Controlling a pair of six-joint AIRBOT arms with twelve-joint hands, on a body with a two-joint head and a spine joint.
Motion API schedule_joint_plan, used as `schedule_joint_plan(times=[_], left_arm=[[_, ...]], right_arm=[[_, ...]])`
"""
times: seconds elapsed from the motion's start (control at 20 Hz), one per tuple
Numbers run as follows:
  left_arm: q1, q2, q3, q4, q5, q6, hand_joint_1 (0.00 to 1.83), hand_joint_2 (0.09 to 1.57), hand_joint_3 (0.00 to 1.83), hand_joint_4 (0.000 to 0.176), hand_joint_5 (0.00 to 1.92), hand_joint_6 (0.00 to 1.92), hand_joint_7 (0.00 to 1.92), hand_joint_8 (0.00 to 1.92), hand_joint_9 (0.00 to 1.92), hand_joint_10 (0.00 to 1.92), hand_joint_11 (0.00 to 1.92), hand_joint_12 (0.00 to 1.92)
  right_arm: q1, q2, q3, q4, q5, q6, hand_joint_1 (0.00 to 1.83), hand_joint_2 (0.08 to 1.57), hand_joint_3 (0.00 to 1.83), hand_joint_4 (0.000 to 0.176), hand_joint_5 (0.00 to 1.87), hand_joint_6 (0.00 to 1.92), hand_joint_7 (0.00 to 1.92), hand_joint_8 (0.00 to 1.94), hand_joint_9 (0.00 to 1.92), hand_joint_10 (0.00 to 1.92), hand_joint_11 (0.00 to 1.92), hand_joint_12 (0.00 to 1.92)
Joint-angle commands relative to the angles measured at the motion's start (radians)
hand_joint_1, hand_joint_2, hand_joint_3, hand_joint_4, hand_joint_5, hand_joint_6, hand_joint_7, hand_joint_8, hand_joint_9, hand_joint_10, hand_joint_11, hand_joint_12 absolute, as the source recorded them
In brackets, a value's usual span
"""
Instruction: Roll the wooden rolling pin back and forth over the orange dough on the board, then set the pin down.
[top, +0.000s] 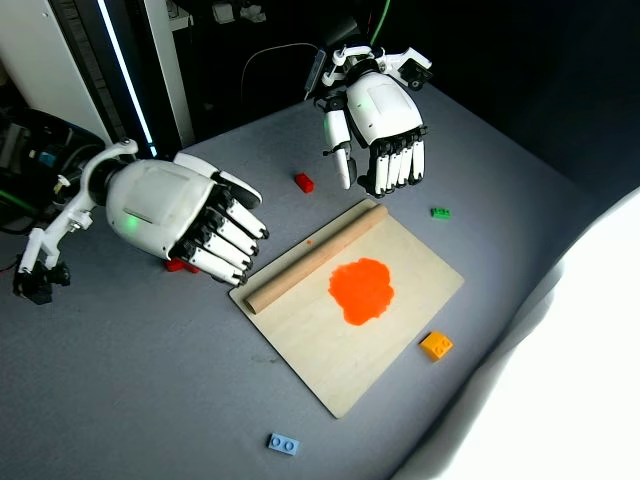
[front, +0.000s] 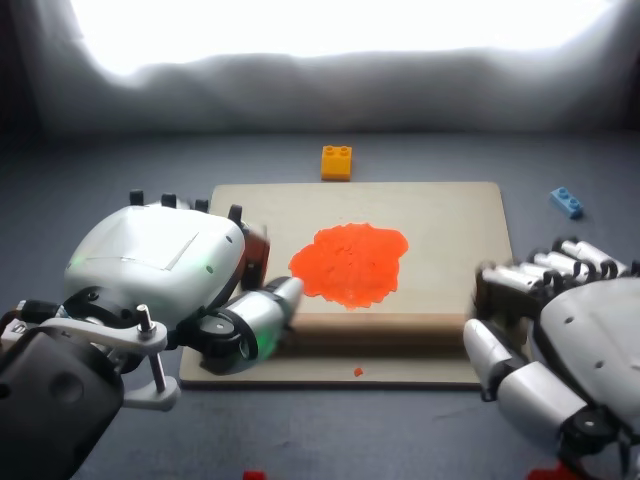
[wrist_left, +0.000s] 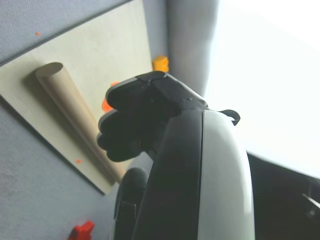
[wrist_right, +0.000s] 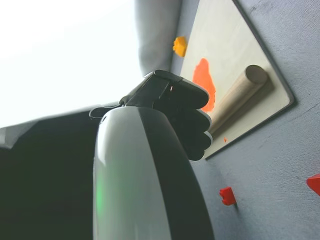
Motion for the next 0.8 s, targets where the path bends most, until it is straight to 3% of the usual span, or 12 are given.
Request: schedule_joint_plan(times=[0.0, 0.3, 0.75], left_arm=[[-0.008, 0.001, 0.004, 0.076, -0.08, 0.001, 0.0, 1.46, 0.05, 0.0, 0.06, 0.01, 0.04, 0.0, 0.0, 0.0, 0.0, 0.0], [0.0, -0.01, 0.027, 0.126, -0.09, -0.028, 0.0, 1.46, 0.03, 0.0, 0.07, 0.01, 0.05, 0.0, 0.0, 0.0, 0.0, 0.0], [0.133, -0.096, 0.056, 0.212, -0.277, -0.164, 0.0, 1.47, 0.03, 0.0, 0.08, 0.01, 0.05, 0.01, 0.0, 0.0, 0.0, 0.0]], right_arm=[[0.015, 0.004, 0.001, -0.088, 0.107, 0.0, 0.0, 1.54, 0.04, 0.0, 0.12, 0.01, 0.13, 0.0, 0.07, 0.0, 0.0, 0.17], [0.037, 0.004, 0.002, -0.071, 0.125, -0.024, 0.0, 1.56, 0.01, 0.0, 0.12, 0.0, 0.13, 0.0, 0.08, 0.0, 0.0, 0.18], [0.111, -0.073, 0.022, -0.012, 0.081, -0.034, 0.0, 1.55, 0.0, 0.0, 0.15, 0.01, 0.14, 0.0, 0.09, 0.0, 0.0, 0.22]])
